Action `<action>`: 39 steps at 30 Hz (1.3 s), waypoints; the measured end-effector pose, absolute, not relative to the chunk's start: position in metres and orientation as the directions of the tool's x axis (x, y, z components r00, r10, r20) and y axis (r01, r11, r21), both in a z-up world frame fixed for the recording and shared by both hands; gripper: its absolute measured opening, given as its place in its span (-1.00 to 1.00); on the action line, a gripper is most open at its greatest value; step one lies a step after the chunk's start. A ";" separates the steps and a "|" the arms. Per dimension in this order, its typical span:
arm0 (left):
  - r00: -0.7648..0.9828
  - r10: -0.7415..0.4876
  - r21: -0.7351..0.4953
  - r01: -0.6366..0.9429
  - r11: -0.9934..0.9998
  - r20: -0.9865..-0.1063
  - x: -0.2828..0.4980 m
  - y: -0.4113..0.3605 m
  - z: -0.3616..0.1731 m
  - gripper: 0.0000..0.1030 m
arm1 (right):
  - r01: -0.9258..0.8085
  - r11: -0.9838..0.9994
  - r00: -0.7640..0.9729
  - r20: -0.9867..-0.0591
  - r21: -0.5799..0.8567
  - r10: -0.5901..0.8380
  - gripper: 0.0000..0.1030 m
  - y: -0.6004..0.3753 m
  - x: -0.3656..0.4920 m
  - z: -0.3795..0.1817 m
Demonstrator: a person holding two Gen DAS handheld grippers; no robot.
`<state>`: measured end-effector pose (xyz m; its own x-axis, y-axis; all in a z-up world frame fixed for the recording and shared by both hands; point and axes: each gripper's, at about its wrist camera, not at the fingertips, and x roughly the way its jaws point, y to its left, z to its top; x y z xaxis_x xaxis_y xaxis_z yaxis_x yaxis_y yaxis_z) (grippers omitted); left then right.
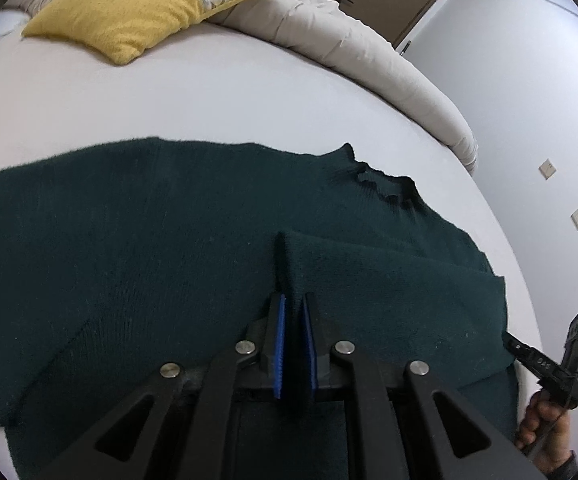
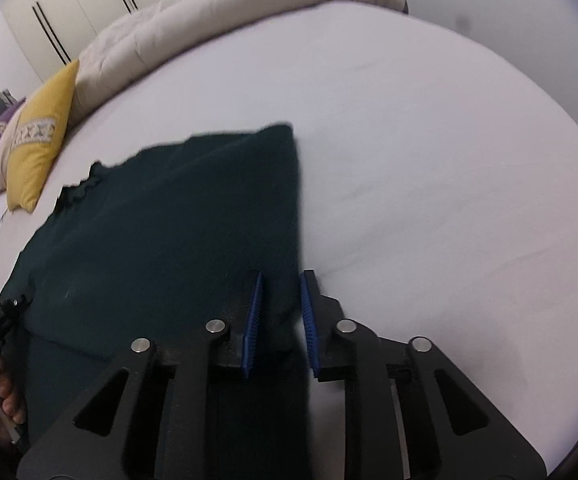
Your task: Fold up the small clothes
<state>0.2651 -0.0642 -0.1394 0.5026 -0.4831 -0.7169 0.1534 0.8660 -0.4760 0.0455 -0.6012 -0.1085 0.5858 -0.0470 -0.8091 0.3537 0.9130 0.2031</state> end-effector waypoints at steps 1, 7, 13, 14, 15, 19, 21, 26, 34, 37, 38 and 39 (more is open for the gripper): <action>0.497 -0.490 -0.486 0.149 0.861 -0.716 0.266 -0.062 -0.138 -0.76 | 0.360 0.912 0.586 -0.808 0.194 -0.060 -0.69 -0.600 0.046 -0.108; 0.595 -0.499 -0.562 0.095 0.822 -0.630 0.224 -0.001 -0.097 0.29 | 0.360 0.921 0.641 -0.757 0.147 -0.129 -0.40 -0.569 0.020 -0.065; 0.719 -0.399 -0.645 -0.089 0.759 -0.568 0.158 0.146 -0.086 0.46 | 0.252 0.949 0.808 -0.581 0.191 -0.098 0.66 -0.496 -0.025 -0.012; 0.741 -0.367 -0.668 -0.145 0.730 -0.562 0.145 0.181 -0.090 0.45 | 0.223 0.955 0.811 -0.580 0.194 -0.072 0.66 -0.486 -0.028 -0.009; 0.759 -0.333 -0.691 -0.204 0.694 -0.559 0.132 0.216 -0.096 0.43 | 0.176 0.962 0.810 -0.586 0.209 -0.021 0.66 -0.469 -0.029 -0.007; 0.814 -0.269 -0.805 -0.352 0.477 -0.515 0.092 0.318 -0.127 0.30 | 0.083 0.953 0.786 -0.607 0.293 0.118 0.66 -0.426 -0.026 -0.007; 0.845 -0.245 -0.858 -0.382 0.343 -0.475 0.073 0.355 -0.144 0.30 | 0.061 0.933 0.763 -0.619 0.354 0.185 0.63 -0.410 -0.025 -0.011; 0.872 -0.218 -0.896 -0.405 0.184 -0.439 0.059 0.383 -0.172 0.28 | 0.070 0.866 0.710 -0.634 0.495 0.305 0.42 -0.382 -0.025 -0.029; 0.901 -0.205 -0.920 -0.392 -0.011 -0.382 0.089 0.395 -0.201 -0.58 | 0.091 0.830 0.704 -0.626 0.550 0.337 0.21 -0.357 -0.022 -0.044; 0.904 -0.190 -0.915 -0.400 -0.053 -0.384 0.085 0.396 -0.206 -0.74 | 0.119 0.813 0.703 -0.626 0.570 0.337 0.15 -0.369 -0.020 -0.047; 0.904 -0.181 -0.915 -0.400 -0.041 -0.387 0.085 0.396 -0.202 -0.75 | 0.129 0.804 0.704 -0.625 0.580 0.338 0.15 -0.374 -0.021 -0.048; 0.903 -0.169 -0.915 -0.403 -0.018 -0.395 0.084 0.394 -0.196 -0.86 | 0.138 0.798 0.705 -0.624 0.587 0.337 0.15 -0.379 -0.023 -0.050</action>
<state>0.0836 0.3942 -0.1956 0.9032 -0.1690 -0.3946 -0.4031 -0.0176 -0.9150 -0.0231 -0.3792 -0.0498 0.7054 0.3368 -0.6237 0.1383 0.7976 0.5871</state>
